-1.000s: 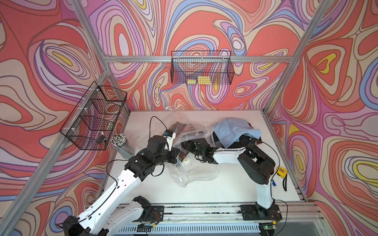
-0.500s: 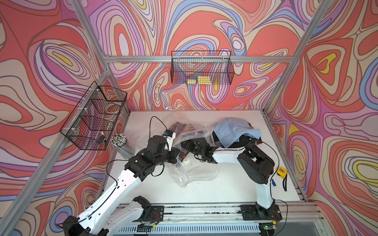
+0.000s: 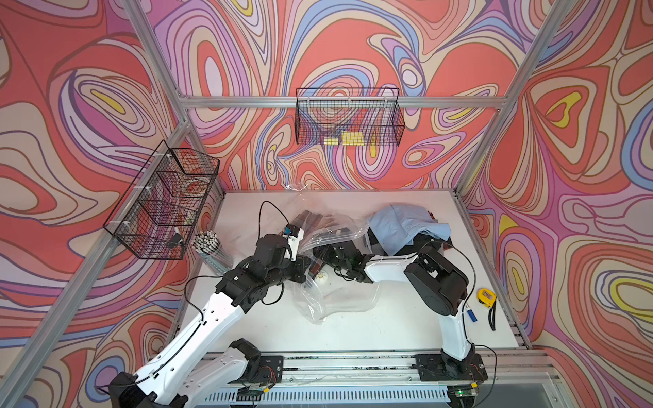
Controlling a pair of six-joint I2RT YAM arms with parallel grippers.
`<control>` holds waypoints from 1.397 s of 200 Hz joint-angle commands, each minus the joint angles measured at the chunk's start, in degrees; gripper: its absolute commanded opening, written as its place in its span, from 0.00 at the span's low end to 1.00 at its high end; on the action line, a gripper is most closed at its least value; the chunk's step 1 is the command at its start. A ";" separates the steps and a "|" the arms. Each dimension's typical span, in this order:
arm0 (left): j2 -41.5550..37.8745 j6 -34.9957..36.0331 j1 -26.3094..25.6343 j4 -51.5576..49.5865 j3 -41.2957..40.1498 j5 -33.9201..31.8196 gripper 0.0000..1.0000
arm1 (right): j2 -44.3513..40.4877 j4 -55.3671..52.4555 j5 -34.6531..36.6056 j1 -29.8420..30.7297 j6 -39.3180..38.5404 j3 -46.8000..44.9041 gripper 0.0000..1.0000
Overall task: Take the shirt out of the vacuum bag
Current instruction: Take out the shirt from the vacuum bag.
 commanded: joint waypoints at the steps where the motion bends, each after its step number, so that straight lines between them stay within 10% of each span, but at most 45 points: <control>1: -0.13 0.51 -0.02 1.20 -0.33 0.06 0.00 | 2.56 1.13 0.04 0.25 0.67 2.88 0.85; 87: -0.07 0.49 -0.03 1.50 -0.41 0.48 0.00 | 9.43 7.16 -2.18 0.69 2.64 8.24 0.71; 163: -0.49 0.49 -0.03 1.35 -0.56 0.52 0.00 | 7.93 12.04 -6.94 0.48 0.36 10.81 0.00; 279: 0.04 0.49 -0.02 1.13 -0.21 0.35 0.00 | -13.46 7.34 -6.88 0.68 -4.47 -5.88 0.00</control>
